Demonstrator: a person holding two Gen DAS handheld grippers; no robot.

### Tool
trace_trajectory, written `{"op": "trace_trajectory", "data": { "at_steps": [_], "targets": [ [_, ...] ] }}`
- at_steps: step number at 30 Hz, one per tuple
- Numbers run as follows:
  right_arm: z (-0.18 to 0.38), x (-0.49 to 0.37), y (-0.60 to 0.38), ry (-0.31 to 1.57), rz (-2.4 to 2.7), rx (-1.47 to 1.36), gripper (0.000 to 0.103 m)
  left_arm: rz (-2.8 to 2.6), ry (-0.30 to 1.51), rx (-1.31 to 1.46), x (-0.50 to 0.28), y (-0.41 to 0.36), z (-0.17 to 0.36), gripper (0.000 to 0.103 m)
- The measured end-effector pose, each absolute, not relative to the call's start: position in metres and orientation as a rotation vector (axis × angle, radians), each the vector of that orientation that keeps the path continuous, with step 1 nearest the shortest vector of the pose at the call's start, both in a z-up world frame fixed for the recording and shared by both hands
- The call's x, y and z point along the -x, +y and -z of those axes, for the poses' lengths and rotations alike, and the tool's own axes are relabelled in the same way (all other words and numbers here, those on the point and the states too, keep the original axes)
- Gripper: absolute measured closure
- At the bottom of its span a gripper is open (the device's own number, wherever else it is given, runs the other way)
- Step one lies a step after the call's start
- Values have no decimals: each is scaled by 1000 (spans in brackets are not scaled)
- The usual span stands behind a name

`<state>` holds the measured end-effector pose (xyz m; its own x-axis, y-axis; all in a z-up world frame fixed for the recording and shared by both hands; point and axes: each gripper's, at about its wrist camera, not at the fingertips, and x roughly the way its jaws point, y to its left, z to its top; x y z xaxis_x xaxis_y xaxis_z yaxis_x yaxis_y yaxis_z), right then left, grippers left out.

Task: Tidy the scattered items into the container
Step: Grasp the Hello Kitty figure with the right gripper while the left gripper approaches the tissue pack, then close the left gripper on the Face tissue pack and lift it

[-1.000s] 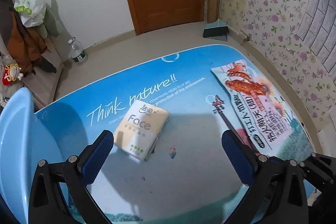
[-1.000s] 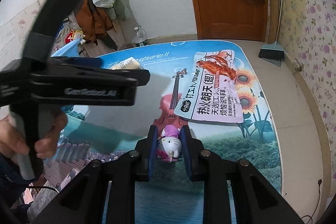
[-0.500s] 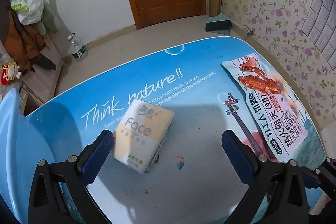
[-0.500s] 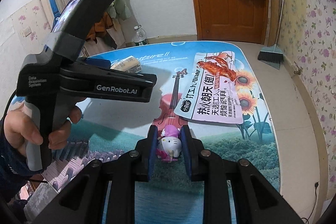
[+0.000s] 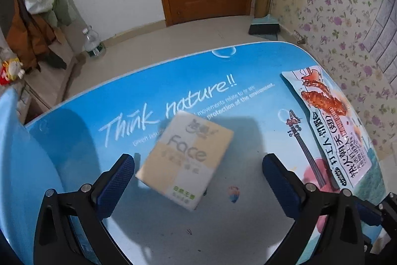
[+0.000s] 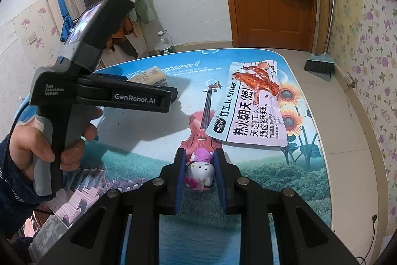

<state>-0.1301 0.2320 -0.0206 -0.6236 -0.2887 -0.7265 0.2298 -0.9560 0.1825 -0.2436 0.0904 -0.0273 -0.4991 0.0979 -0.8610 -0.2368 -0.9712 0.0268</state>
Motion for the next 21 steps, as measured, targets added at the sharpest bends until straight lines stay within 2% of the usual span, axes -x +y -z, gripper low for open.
{"op": "trace_trajectory", "data": {
  "at_steps": [4,6,8,13,21],
  "targets": [
    [21,129,232,-105,2595,-1178,79,-2547,163,1430,240,84,29,5],
    [21,129,232,-107,2597,-1176,79,-2546,168,1401,235,85,27,16],
    [20,129,232,-108,2599,-1175,79,-2538,179,1370,228,86,24,36],
    [20,128,232,-109,2605,-1176,79,-2533,186,1341,216,85,20,58],
    [19,123,233,-113,2615,-1183,79,-2534,179,1340,204,81,18,59]
  ]
}}
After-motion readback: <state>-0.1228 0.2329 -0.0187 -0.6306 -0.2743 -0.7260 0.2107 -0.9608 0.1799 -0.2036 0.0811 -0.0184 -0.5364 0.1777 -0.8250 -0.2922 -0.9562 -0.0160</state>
